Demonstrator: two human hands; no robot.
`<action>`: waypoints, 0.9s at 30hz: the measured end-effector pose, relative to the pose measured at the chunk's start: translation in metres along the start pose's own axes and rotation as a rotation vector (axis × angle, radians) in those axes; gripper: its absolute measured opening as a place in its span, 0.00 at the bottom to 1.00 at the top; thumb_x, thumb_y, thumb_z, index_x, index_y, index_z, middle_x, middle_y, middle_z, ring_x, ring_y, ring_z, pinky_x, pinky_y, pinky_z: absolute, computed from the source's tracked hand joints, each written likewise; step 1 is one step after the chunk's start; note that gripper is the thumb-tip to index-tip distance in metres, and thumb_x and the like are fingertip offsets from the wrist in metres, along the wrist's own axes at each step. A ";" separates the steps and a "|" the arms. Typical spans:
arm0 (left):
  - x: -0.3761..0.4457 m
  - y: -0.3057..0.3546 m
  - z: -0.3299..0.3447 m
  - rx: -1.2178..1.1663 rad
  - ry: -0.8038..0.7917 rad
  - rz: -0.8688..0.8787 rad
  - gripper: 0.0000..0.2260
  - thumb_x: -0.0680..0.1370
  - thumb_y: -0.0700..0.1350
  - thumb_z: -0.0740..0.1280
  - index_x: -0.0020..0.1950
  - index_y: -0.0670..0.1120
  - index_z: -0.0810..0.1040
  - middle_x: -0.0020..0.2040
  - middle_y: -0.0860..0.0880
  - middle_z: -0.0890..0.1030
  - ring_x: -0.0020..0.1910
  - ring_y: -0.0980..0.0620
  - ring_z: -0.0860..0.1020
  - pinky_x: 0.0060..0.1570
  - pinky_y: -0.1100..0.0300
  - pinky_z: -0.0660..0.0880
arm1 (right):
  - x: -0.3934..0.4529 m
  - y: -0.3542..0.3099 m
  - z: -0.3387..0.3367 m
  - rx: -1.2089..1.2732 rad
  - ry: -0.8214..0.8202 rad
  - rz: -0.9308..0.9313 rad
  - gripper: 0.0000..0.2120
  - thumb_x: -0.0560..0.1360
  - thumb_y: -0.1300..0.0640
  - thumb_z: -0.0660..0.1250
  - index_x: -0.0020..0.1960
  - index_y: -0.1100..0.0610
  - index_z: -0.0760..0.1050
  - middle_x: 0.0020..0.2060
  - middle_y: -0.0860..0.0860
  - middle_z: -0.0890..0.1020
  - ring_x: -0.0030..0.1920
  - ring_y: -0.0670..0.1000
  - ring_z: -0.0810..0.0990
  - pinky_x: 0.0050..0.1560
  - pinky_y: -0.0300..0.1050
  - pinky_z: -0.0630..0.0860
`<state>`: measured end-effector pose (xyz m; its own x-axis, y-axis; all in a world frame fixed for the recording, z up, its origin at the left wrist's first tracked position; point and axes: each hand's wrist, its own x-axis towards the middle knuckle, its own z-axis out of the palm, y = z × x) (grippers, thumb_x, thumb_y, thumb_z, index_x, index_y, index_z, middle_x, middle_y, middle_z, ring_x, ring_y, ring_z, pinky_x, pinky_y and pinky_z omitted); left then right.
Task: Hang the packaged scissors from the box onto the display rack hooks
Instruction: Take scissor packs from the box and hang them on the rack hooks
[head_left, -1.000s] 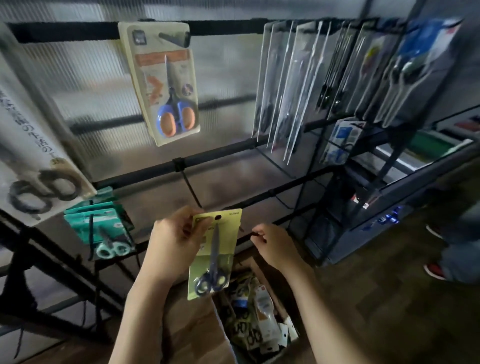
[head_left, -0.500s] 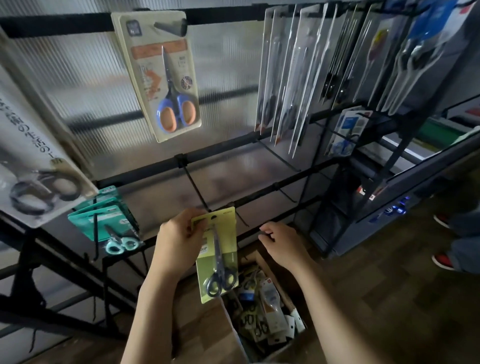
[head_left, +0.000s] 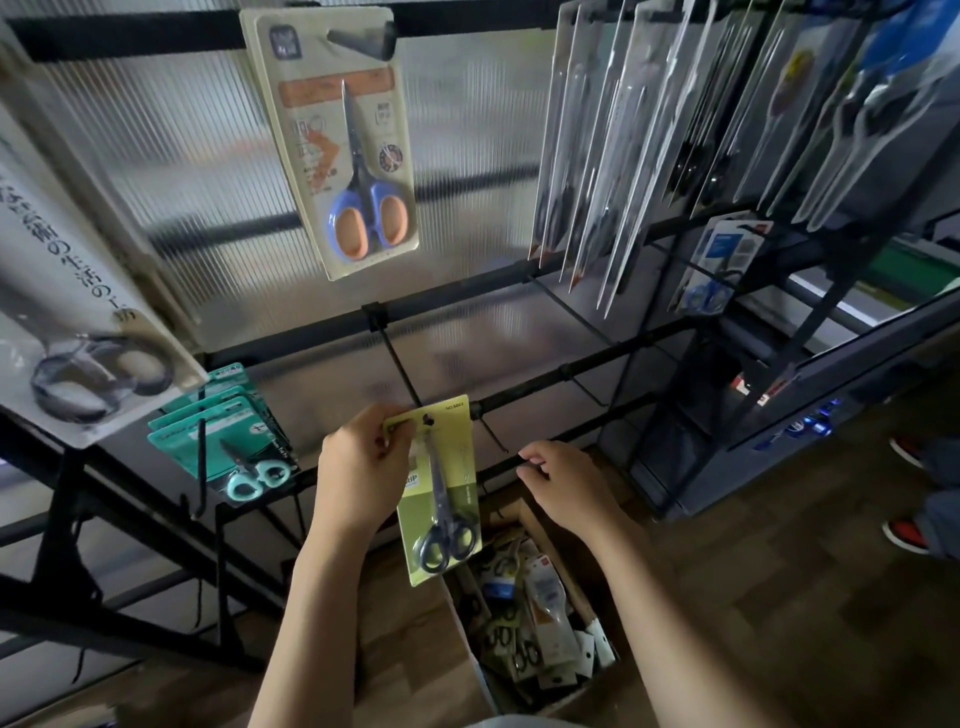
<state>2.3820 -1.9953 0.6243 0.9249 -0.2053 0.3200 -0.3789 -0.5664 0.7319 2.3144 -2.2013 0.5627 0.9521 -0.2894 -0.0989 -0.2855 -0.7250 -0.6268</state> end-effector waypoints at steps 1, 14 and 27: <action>0.001 -0.001 0.002 0.007 0.009 -0.007 0.05 0.76 0.38 0.67 0.48 0.44 0.82 0.31 0.55 0.77 0.31 0.58 0.74 0.30 0.65 0.68 | 0.001 0.000 -0.001 0.003 -0.004 -0.002 0.16 0.80 0.53 0.59 0.66 0.56 0.72 0.62 0.52 0.77 0.61 0.49 0.75 0.54 0.39 0.71; 0.076 -0.033 0.022 0.097 0.077 -0.153 0.09 0.78 0.42 0.65 0.54 0.40 0.80 0.46 0.41 0.82 0.44 0.42 0.78 0.40 0.59 0.69 | 0.014 0.007 0.006 0.023 -0.029 0.026 0.17 0.79 0.53 0.61 0.67 0.54 0.70 0.63 0.51 0.76 0.62 0.49 0.75 0.55 0.39 0.71; 0.105 -0.055 0.028 0.092 0.009 -0.297 0.11 0.79 0.47 0.63 0.56 0.43 0.79 0.49 0.43 0.82 0.48 0.43 0.78 0.43 0.58 0.70 | 0.010 0.018 0.018 -0.014 -0.054 0.043 0.18 0.79 0.52 0.62 0.68 0.55 0.70 0.64 0.51 0.74 0.64 0.49 0.73 0.59 0.40 0.70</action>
<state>2.5012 -2.0079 0.6006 0.9943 -0.0134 0.1061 -0.0876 -0.6708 0.7365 2.3205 -2.2059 0.5360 0.9433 -0.2867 -0.1674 -0.3276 -0.7216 -0.6100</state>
